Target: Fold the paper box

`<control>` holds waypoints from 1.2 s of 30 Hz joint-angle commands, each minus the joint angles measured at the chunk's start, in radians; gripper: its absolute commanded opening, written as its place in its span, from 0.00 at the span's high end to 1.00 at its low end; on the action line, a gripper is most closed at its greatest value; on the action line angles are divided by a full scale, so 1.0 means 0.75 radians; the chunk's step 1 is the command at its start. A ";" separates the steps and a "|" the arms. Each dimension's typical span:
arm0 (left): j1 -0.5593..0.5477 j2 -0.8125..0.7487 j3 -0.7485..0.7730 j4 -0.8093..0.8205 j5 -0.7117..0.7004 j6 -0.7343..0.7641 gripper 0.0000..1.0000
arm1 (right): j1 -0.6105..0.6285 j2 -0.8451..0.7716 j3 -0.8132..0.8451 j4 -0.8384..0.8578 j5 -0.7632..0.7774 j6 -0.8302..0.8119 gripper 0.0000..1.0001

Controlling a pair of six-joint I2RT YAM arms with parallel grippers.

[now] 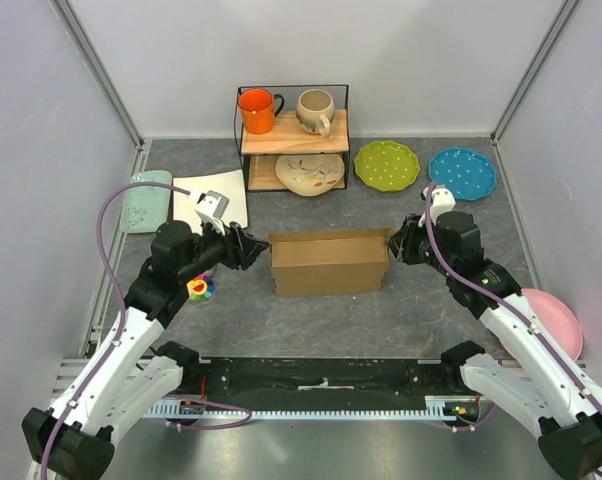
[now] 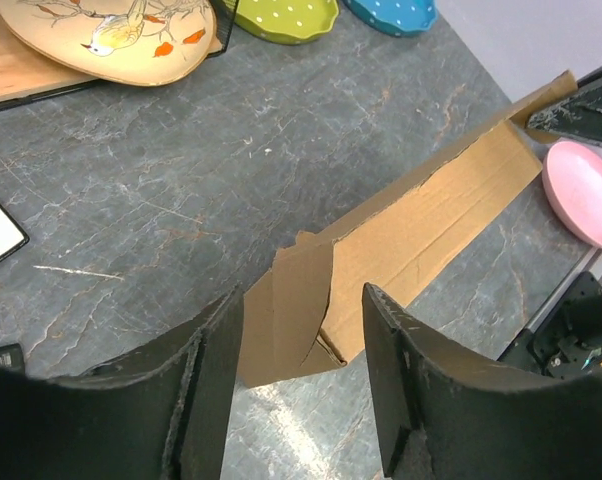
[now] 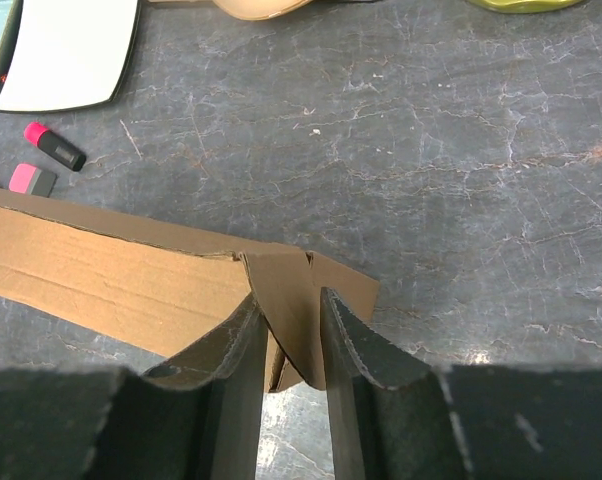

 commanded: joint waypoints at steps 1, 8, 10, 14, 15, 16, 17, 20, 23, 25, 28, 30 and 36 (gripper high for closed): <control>-0.001 0.032 0.044 0.018 0.088 0.140 0.46 | 0.006 0.009 0.026 0.028 -0.021 0.018 0.66; -0.001 0.061 0.046 0.016 0.094 0.155 0.59 | 0.016 0.017 0.044 0.022 -0.033 0.035 0.67; -0.001 0.073 0.052 0.022 0.092 0.144 0.64 | 0.023 0.023 0.058 0.010 -0.033 0.035 0.66; -0.006 0.097 0.046 0.061 0.084 0.112 0.69 | 0.035 0.029 0.103 -0.015 -0.010 0.041 0.65; -0.006 0.100 0.048 0.059 0.079 0.112 0.71 | 0.035 0.027 0.112 -0.029 0.000 0.041 0.65; -0.006 0.106 0.048 0.061 0.075 0.112 0.73 | 0.035 0.027 0.118 -0.033 0.004 0.043 0.65; -0.006 0.106 0.050 0.059 0.075 0.112 0.74 | 0.035 0.027 0.128 -0.039 0.010 0.041 0.65; -0.008 0.106 0.050 0.059 0.059 0.114 0.79 | 0.037 0.019 0.146 -0.058 0.041 0.047 0.67; -0.008 0.110 0.050 0.059 0.053 0.114 0.83 | 0.037 0.023 0.148 -0.066 0.037 0.055 0.77; -0.008 0.112 0.054 0.059 0.053 0.108 0.85 | 0.039 0.033 0.146 -0.070 0.027 0.073 0.84; -0.008 0.114 0.050 0.065 0.055 0.081 0.85 | 0.037 0.048 0.142 -0.066 0.018 0.102 0.88; -0.008 0.114 0.044 0.069 0.055 0.065 0.86 | 0.037 0.052 0.138 -0.066 0.008 0.116 0.87; -0.008 0.106 0.032 0.073 0.030 0.030 0.89 | 0.039 0.023 0.122 -0.086 0.018 0.094 0.72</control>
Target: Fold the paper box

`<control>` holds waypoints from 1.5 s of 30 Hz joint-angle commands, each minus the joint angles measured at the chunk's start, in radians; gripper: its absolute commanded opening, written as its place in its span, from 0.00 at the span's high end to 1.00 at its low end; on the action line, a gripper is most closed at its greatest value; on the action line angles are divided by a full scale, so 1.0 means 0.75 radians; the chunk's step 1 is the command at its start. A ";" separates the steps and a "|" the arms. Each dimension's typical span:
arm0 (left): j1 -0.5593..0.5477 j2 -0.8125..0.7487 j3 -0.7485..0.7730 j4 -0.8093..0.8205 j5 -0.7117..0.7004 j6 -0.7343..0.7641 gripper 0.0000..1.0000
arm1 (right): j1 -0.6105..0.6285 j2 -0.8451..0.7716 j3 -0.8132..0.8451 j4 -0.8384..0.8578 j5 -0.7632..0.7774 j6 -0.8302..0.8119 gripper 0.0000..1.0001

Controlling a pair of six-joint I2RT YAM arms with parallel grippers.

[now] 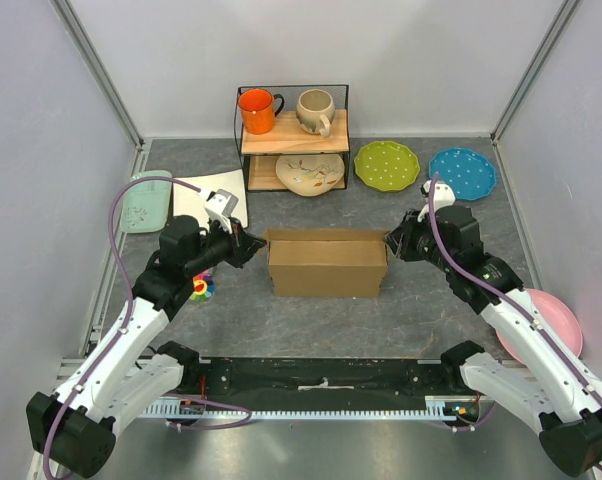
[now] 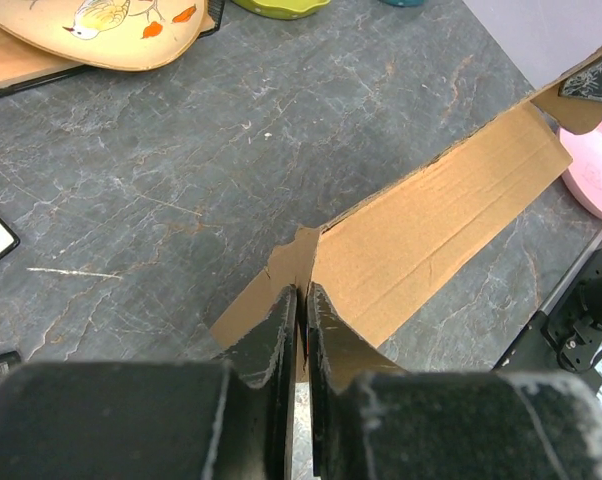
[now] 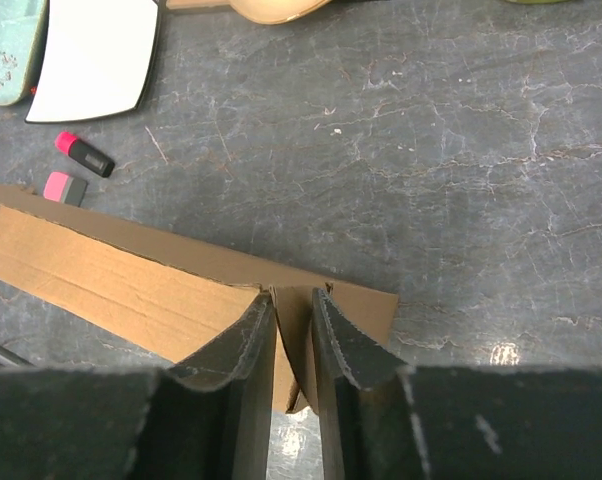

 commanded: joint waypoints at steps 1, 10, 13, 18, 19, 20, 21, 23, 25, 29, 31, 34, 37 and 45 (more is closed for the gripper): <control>-0.005 -0.003 0.028 0.041 -0.027 -0.050 0.89 | 0.006 -0.033 0.022 -0.037 0.016 -0.006 0.72; -0.005 -0.007 0.019 0.047 -0.033 -0.081 0.91 | 0.006 -0.046 -0.021 -0.027 0.008 0.035 0.94; -0.005 -0.005 0.017 0.057 -0.023 -0.106 0.91 | 0.006 -0.040 -0.019 -0.027 0.012 0.043 0.97; -0.005 -0.011 0.005 0.075 -0.006 -0.165 0.92 | 0.006 -0.052 -0.082 0.008 0.038 0.111 1.00; -0.005 -0.017 0.001 0.083 -0.010 -0.173 0.92 | 0.006 -0.060 -0.102 0.028 0.044 0.125 1.00; -0.005 -0.024 -0.015 0.090 -0.014 -0.183 0.93 | 0.006 -0.068 -0.119 0.038 0.048 0.137 1.00; -0.005 -0.028 -0.021 0.102 -0.018 -0.200 0.94 | 0.006 -0.074 -0.151 0.047 0.053 0.149 1.00; -0.005 -0.040 -0.028 0.102 -0.020 -0.206 0.95 | 0.006 -0.097 -0.184 0.075 0.055 0.184 1.00; -0.005 -0.042 -0.030 0.106 -0.020 -0.210 0.95 | 0.006 -0.125 -0.225 0.098 0.057 0.199 1.00; -0.005 -0.044 -0.034 0.110 -0.012 -0.249 0.96 | 0.013 -0.179 -0.301 0.135 0.104 0.201 1.00; -0.005 -0.042 -0.040 0.130 -0.004 -0.271 0.96 | 0.019 -0.211 -0.336 0.169 0.114 0.199 1.00; -0.005 -0.036 -0.042 0.151 0.012 -0.320 0.97 | 0.025 -0.236 -0.399 0.194 0.130 0.199 1.00; -0.005 -0.030 -0.040 0.157 0.025 -0.359 0.97 | 0.033 -0.234 -0.428 0.204 0.128 0.199 1.00; -0.005 -0.013 -0.028 0.178 0.055 -0.527 0.98 | 0.056 -0.224 -0.397 0.182 0.157 0.148 1.00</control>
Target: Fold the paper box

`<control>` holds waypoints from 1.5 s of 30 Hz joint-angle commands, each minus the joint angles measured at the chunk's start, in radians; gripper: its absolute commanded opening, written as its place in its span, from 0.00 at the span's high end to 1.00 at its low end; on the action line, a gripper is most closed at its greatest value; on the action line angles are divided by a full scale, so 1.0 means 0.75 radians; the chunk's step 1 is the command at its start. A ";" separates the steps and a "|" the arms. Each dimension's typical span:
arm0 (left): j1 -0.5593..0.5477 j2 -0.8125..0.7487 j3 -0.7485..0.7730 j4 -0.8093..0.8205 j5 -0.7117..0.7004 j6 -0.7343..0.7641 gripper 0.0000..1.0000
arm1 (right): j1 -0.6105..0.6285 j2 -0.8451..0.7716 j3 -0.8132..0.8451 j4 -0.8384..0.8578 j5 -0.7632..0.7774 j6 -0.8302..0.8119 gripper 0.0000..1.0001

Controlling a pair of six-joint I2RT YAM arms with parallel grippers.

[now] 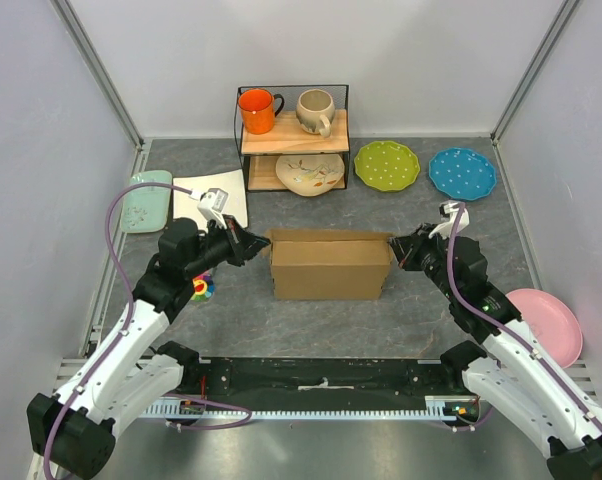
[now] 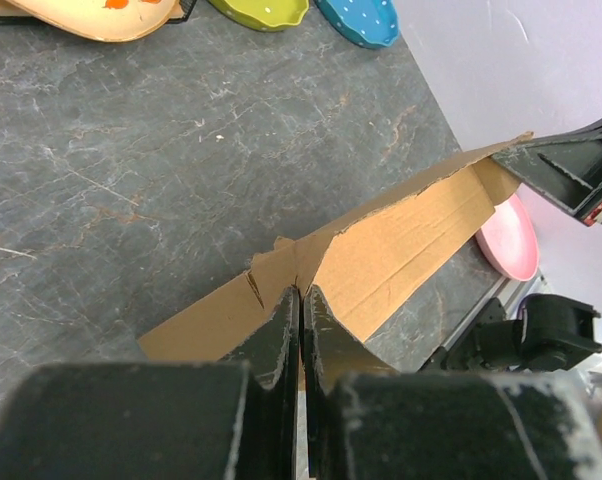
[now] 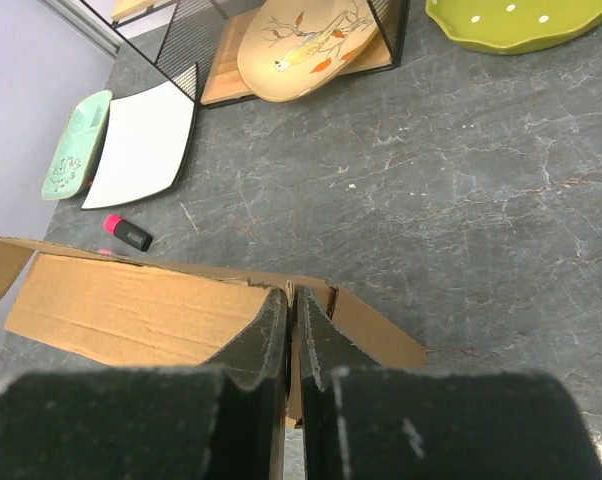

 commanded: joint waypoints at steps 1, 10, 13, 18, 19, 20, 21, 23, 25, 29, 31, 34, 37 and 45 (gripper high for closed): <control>-0.005 0.014 0.015 0.096 0.067 -0.178 0.98 | 0.015 0.041 -0.020 -0.196 0.030 -0.035 1.00; -0.013 0.024 -0.095 0.229 0.043 -0.245 0.98 | 0.042 0.045 -0.022 -0.186 0.043 -0.053 1.00; -0.029 -0.011 -0.153 0.298 -0.022 -0.241 0.98 | 0.056 0.049 -0.024 -0.181 0.053 -0.047 1.00; -0.117 -0.041 -0.191 0.317 -0.129 -0.172 0.98 | 0.079 0.055 -0.024 -0.169 0.065 -0.043 1.00; -0.131 -0.046 -0.200 0.327 -0.169 -0.161 0.98 | 0.083 0.057 -0.022 -0.171 0.069 -0.039 1.00; -0.156 -0.048 -0.208 0.331 -0.186 -0.163 0.98 | 0.087 0.057 -0.024 -0.167 0.071 -0.039 1.00; -0.166 -0.046 -0.226 0.337 -0.200 -0.167 0.98 | 0.089 0.061 -0.026 -0.165 0.073 -0.037 1.00; -0.197 -0.040 -0.243 0.360 -0.227 -0.174 0.98 | 0.099 0.065 -0.028 -0.163 0.079 -0.035 1.00; -0.223 -0.033 -0.259 0.362 -0.272 -0.155 0.98 | 0.109 0.065 -0.028 -0.163 0.090 -0.037 1.00; -0.268 -0.048 -0.277 0.352 -0.333 -0.116 0.98 | 0.116 0.059 -0.028 -0.171 0.098 -0.043 1.00; -0.272 -0.058 -0.284 0.331 -0.352 -0.094 0.98 | 0.118 0.057 -0.028 -0.175 0.102 -0.049 1.00; -0.281 -0.070 -0.310 0.321 -0.376 -0.092 0.98 | 0.120 0.051 -0.037 -0.179 0.110 -0.051 1.00; -0.285 -0.091 -0.335 0.315 -0.391 -0.151 0.98 | 0.120 0.043 -0.047 -0.179 0.112 -0.051 1.00; -0.285 -0.025 -0.155 0.078 -0.397 -0.298 0.98 | 0.122 0.045 -0.037 -0.192 0.118 -0.062 1.00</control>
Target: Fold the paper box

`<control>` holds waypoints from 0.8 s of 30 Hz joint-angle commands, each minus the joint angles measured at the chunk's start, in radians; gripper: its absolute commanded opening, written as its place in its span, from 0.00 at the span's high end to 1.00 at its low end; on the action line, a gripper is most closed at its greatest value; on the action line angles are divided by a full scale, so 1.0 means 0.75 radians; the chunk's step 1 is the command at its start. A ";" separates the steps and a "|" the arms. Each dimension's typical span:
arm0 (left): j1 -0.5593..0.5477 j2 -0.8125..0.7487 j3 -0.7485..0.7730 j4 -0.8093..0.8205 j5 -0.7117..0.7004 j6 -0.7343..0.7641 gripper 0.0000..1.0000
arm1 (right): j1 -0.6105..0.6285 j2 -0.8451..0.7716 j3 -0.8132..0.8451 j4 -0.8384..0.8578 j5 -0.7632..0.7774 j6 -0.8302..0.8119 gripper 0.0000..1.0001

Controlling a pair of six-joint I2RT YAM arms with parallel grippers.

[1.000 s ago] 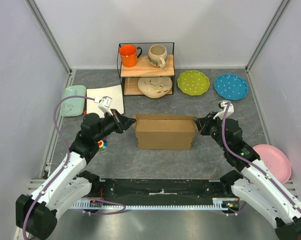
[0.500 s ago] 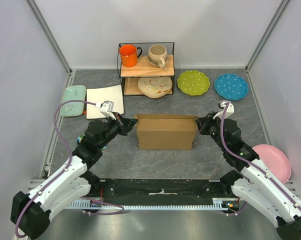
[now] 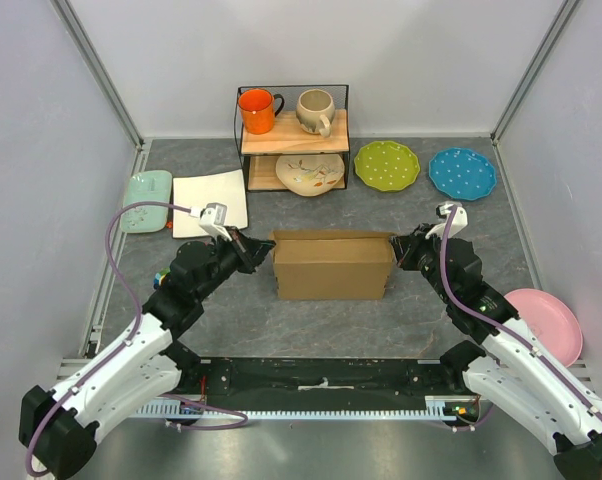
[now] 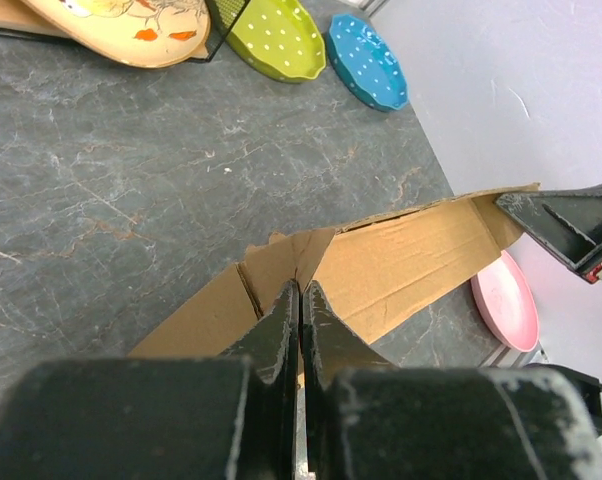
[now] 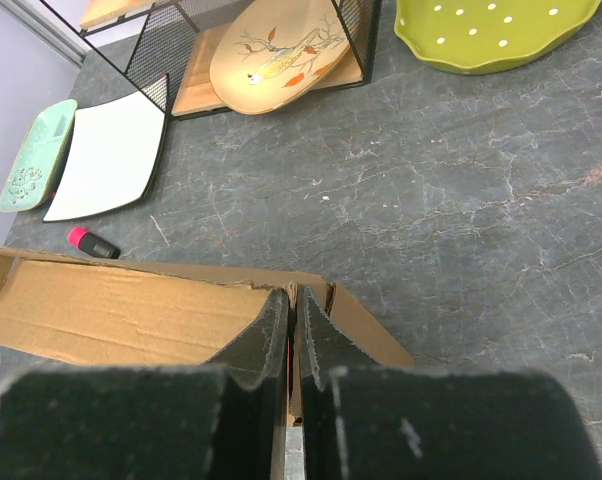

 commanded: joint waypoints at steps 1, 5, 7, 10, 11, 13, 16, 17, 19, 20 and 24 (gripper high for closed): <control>-0.024 0.079 0.110 -0.263 0.047 -0.139 0.97 | 0.026 0.027 -0.039 -0.202 -0.063 -0.009 1.00; -0.024 0.105 0.135 -0.306 0.072 -0.229 0.96 | 0.028 0.025 -0.041 -0.202 -0.061 -0.009 1.00; -0.026 0.111 0.127 -0.304 0.076 -0.274 0.95 | 0.028 0.025 -0.045 -0.200 -0.059 -0.007 1.00; -0.035 0.105 0.102 -0.292 0.062 -0.272 0.94 | 0.028 0.025 -0.047 -0.200 -0.063 -0.005 1.00; -0.035 0.103 0.086 -0.288 0.056 -0.264 0.94 | 0.028 0.025 -0.047 -0.200 -0.063 -0.009 1.00; -0.041 0.087 0.068 -0.263 0.047 -0.225 0.94 | 0.028 0.023 -0.049 -0.198 -0.065 -0.009 1.00; -0.047 0.064 0.025 -0.233 0.015 -0.149 0.95 | 0.030 0.015 -0.053 -0.200 -0.067 -0.013 1.00; -0.051 0.038 -0.004 -0.218 0.006 -0.125 0.95 | 0.030 0.011 -0.055 -0.198 -0.067 -0.017 1.00; -0.053 0.009 -0.031 -0.196 -0.018 -0.059 0.96 | 0.030 0.001 -0.057 -0.198 -0.065 -0.021 1.00; -0.055 -0.021 -0.053 -0.196 -0.024 -0.037 0.96 | 0.030 -0.004 -0.059 -0.198 -0.067 -0.029 1.00; -0.057 -0.073 -0.092 -0.130 -0.047 0.098 0.96 | 0.030 -0.014 -0.071 -0.200 -0.061 -0.039 1.00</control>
